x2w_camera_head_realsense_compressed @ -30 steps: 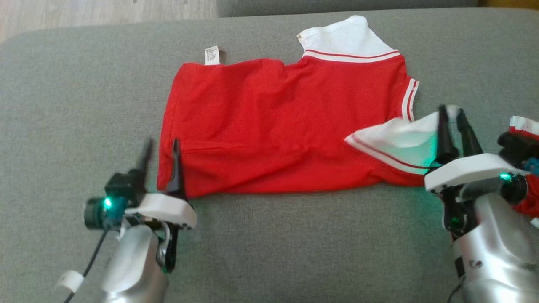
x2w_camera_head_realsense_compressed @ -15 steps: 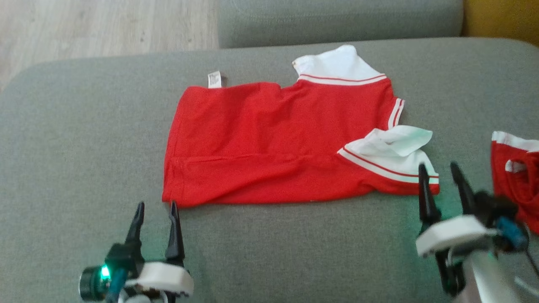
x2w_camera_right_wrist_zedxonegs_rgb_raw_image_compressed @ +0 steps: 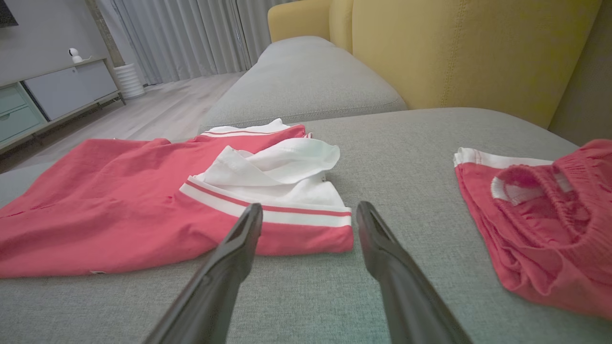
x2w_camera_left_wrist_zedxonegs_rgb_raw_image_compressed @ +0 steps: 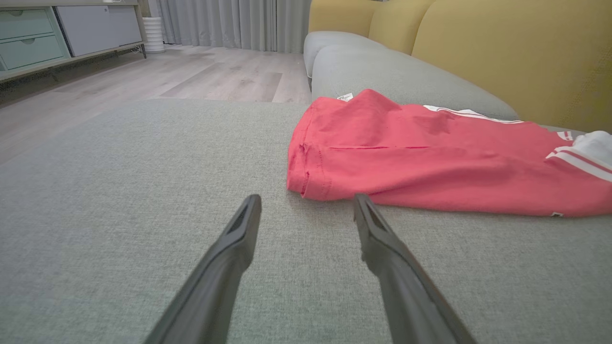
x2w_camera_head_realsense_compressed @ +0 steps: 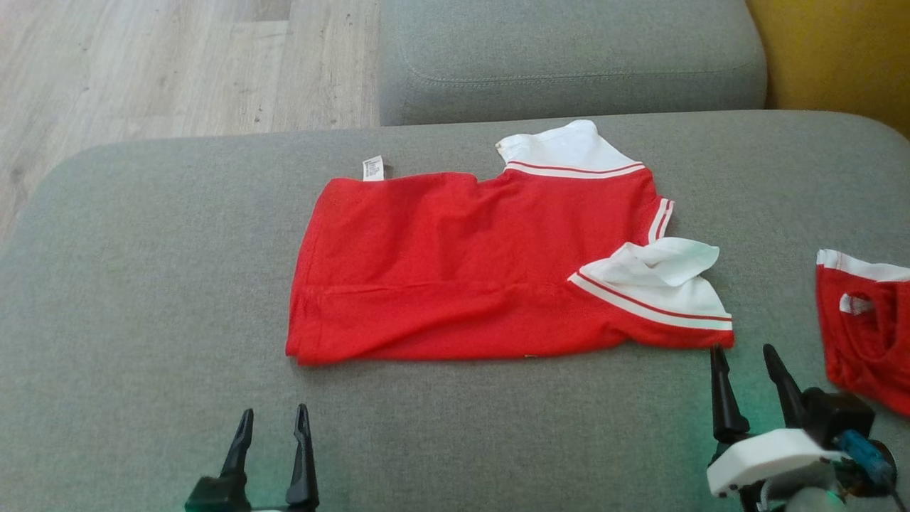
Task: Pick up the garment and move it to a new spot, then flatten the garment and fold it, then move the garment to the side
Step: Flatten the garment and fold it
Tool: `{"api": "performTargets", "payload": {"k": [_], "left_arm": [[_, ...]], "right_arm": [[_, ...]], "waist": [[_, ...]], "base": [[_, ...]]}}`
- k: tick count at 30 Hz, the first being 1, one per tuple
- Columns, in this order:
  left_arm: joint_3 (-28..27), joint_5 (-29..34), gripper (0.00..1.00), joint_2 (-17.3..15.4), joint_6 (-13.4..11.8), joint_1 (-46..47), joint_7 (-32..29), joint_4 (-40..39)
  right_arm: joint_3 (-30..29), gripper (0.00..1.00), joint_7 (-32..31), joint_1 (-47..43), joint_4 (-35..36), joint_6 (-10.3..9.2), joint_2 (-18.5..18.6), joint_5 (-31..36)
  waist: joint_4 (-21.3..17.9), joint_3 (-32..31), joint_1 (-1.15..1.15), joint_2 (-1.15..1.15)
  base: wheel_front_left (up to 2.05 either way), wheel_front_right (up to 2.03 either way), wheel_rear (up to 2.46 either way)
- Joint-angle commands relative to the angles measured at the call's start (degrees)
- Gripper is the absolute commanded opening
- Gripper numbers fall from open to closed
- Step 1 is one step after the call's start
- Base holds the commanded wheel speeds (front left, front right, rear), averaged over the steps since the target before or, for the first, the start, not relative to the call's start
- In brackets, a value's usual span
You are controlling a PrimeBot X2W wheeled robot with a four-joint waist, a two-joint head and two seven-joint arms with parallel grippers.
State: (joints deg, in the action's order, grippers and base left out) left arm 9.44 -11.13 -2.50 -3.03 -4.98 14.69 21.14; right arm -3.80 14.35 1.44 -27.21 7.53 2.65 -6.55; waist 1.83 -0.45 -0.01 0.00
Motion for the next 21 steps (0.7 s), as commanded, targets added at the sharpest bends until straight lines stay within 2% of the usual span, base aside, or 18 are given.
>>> {"api": "performTargets", "payload": {"k": [1, 7, 14, 21], "left_arm": [[-1.4, -0.2, 1.00, -0.4, -0.2, 1.7, 0.3, -2.0], [-0.6, -0.4, 1.00, -0.4, 0.1, 2.3, 0.3, -2.1], [2.2, -1.4, 1.00, -0.4, -0.2, 5.8, 0.3, -2.1], [3.1, -1.7, 1.00, -0.4, -0.4, 7.8, 0.3, -1.7]], "right_arm": [[1.6, 1.00, 0.6, 1.1, 1.4, -0.04, 0.2, -0.3], [1.5, 1.00, 0.6, 3.4, -2.2, -0.04, 0.2, -1.1], [-3.7, 1.00, 0.6, 12.4, -10.7, -0.04, 0.2, 0.3], [-6.2, 1.00, 0.2, 16.4, -18.6, -0.04, 0.2, 2.4]], "waist": [[0.0, 0.0, 0.01, 0.00], [0.1, 1.6, 0.01, 0.00], [1.3, 7.1, 0.01, 0.00], [2.5, 9.7, 0.01, 0.00]], "base": [[0.00, 0.00, 0.00], [0.00, 0.00, 0.00], [0.00, 0.00, 0.00], [0.00, 0.00, 0.00]]}}
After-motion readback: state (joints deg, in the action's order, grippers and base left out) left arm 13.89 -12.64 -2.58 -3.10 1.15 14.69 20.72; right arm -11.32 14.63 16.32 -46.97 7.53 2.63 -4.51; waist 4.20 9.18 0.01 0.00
